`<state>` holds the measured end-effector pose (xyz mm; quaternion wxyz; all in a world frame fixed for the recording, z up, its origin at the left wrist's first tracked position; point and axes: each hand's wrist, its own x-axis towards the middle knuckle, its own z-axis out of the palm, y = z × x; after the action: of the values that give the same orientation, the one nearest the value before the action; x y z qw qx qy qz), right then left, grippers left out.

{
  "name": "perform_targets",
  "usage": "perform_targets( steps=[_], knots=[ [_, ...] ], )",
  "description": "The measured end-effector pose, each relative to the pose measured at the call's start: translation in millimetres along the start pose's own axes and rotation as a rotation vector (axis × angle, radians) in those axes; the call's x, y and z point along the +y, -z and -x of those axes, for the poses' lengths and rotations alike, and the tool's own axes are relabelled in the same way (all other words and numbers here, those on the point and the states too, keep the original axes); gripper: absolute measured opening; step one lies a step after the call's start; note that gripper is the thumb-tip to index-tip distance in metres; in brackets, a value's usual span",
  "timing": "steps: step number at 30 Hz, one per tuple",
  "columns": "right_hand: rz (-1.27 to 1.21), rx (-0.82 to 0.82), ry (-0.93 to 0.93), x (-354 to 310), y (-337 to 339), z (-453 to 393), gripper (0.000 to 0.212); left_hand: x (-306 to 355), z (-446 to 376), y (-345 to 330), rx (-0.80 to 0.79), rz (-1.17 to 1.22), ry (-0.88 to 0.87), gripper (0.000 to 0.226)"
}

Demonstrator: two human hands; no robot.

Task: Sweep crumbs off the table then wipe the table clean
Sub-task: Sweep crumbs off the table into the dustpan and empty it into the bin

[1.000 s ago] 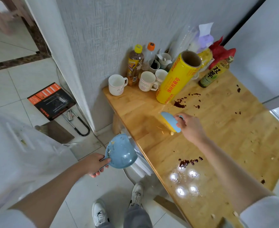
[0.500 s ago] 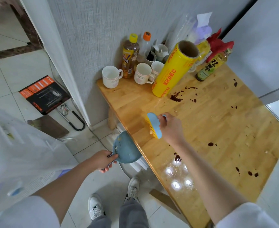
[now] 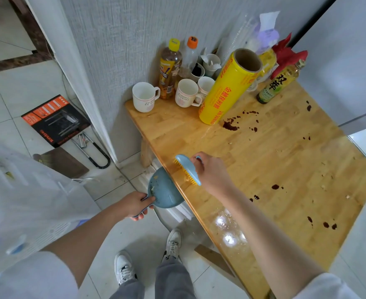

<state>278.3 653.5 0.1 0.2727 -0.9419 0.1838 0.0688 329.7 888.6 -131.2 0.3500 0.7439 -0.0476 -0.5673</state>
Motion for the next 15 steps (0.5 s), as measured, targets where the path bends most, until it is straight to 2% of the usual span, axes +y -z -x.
perform_targets(
  steps=[3,7,12,15],
  knots=[
    [-0.03,-0.022,0.026,-4,4,6,0.026,-1,-1,1,0.001,0.016,0.003,0.04],
    [0.017,0.099,-0.062,2,20,1,0.026,-4,1,0,-0.001,0.011,0.002,0.041],
    [-0.013,-0.042,0.012,-20,-14,28,0.031,-8,7,-5,-0.01,-0.015,0.009,0.042],
    [-0.071,-0.011,0.024,-27,-23,43,0.03,-11,11,-8,-0.008,-0.007,0.021,0.043]
  ],
)
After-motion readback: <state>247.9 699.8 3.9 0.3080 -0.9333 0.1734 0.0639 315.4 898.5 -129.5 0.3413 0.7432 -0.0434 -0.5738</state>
